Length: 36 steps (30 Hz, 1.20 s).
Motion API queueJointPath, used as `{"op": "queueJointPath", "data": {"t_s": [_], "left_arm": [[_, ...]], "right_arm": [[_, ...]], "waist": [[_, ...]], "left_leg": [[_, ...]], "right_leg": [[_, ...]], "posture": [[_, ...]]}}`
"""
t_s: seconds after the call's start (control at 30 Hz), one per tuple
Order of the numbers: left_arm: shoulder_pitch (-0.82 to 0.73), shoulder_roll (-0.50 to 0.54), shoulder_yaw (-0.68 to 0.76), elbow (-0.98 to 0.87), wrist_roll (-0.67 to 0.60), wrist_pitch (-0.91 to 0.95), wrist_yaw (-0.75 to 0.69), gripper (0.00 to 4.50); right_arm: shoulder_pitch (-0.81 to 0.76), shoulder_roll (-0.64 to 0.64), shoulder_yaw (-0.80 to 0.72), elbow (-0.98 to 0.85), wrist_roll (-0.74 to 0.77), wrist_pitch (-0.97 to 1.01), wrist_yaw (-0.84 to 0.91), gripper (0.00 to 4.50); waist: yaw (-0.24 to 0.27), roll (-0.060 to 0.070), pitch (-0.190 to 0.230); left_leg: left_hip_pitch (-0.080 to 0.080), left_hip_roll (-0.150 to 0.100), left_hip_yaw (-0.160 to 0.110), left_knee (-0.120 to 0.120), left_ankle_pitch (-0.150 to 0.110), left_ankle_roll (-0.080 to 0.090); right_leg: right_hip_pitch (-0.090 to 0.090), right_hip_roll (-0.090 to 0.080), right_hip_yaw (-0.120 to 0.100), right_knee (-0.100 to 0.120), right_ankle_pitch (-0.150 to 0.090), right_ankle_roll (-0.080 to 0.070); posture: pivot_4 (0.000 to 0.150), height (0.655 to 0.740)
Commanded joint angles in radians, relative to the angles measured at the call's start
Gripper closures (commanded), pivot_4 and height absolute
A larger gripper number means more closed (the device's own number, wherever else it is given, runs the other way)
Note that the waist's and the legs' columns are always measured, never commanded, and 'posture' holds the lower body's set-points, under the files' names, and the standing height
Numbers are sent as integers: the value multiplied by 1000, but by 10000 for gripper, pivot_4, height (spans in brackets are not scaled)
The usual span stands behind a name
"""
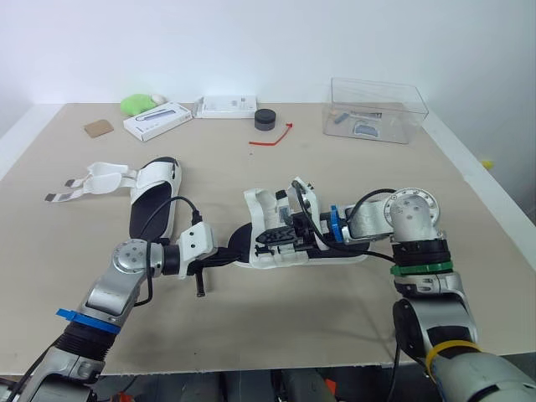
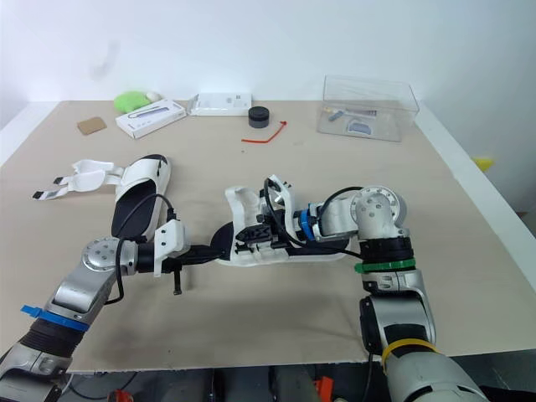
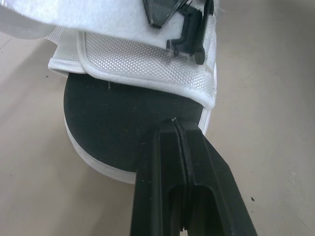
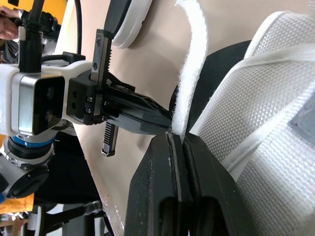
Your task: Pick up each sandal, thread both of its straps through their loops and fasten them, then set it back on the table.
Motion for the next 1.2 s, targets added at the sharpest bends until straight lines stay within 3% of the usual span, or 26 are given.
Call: {"op": "queueJointPath", "data": {"t_s": [0.03, 0.4, 0.7, 0.93, 1.2], "left_arm": [[20, 13, -22, 35, 33, 18, 3, 45000], [14, 14, -28, 46, 43, 10, 3, 45000], [17, 11, -33, 47, 49, 8, 9, 45000], [19, 15, -35, 50, 48, 7, 12, 45000], [15, 16, -42, 55, 48, 5, 16, 45000]], "right_arm": [[22, -26, 17, -42, 84, 11, -48, 44518], [30, 0, -35, -15, 288, 11, -278, 44518], [109, 29, -27, -88, 340, 8, -426, 44518], [125, -1, 17, -182, 379, 7, -432, 44518], [145, -49, 84, -285, 318, -3, -366, 44518]], "waist": [[0, 0, 0], [-1, 0, 0], [-2, 1, -2], [-3, 3, -4], [-2, 4, -4]], "left_leg": [[0, 0, 0, 0, 0, 0], [-1, 0, 0, 0, -1, 2], [-1, 1, 0, 0, -2, 3], [-1, 1, 0, 0, -2, 3], [-1, 1, -1, 0, -3, 5]], "right_leg": [[0, 0, 0, 0, 0, 0], [0, -2, 0, -1, 0, 0], [0, -2, 0, -1, -1, 0], [0, -1, 0, -1, -1, 0], [0, -2, 0, -2, -2, 1]], "posture": [[1500, 7400], [1500, 7400], [1500, 7400], [1500, 7400], [1500, 7400]]}}
